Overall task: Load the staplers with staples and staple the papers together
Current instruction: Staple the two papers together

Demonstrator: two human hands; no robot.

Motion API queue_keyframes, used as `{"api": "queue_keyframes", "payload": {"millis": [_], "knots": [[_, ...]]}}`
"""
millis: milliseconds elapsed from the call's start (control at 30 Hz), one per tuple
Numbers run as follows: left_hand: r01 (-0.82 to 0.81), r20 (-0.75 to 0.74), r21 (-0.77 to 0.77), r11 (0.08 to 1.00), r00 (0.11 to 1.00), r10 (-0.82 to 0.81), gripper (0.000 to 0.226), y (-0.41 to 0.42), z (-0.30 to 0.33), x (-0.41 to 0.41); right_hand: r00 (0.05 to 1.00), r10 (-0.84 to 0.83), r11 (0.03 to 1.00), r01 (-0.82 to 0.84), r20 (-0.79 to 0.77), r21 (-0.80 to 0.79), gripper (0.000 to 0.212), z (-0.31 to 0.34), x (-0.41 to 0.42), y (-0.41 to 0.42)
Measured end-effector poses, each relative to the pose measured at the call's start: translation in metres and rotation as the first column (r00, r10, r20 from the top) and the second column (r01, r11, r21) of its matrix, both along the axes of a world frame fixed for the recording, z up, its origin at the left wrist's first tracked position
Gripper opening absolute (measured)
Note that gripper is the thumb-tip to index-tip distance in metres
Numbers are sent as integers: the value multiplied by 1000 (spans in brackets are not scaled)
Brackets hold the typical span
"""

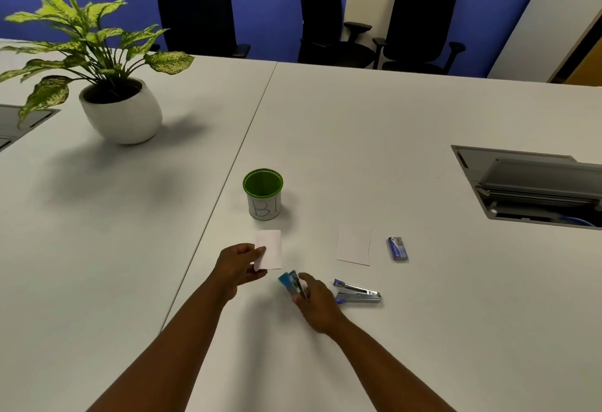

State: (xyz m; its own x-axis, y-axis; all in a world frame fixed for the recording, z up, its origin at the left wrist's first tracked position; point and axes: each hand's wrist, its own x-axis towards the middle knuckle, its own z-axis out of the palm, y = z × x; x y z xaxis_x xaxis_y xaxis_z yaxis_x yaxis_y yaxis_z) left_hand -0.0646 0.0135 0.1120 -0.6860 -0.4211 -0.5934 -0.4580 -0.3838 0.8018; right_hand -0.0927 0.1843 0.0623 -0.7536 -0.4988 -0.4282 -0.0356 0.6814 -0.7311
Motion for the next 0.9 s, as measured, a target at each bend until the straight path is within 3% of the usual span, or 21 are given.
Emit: {"api": "queue_keyframes", "payload": {"millis": [100, 267, 500, 767, 900], "knots": [[-42, -12, 0, 999, 999, 42, 11, 2, 0, -3, 905, -132, 943, 240, 405, -230, 40, 19, 0, 8], [-70, -45, -21, 997, 997, 69, 11, 15, 8, -8, 719, -65, 783, 467, 692, -411, 33, 41, -1, 17], [37, -72, -67, 997, 997, -42, 12, 32, 16, -6, 720, -105, 771, 495, 686, -401, 48, 51, 2, 11], [-24, -107, -113, 993, 994, 11, 19, 40, 22, -5, 681, -165, 732, 570, 714, -374, 47, 57, 5, 12], [46, -91, -132, 990, 994, -59, 19, 44, 25, -3, 660, -192, 714, 602, 726, -358, 43, 59, 6, 12]]}}
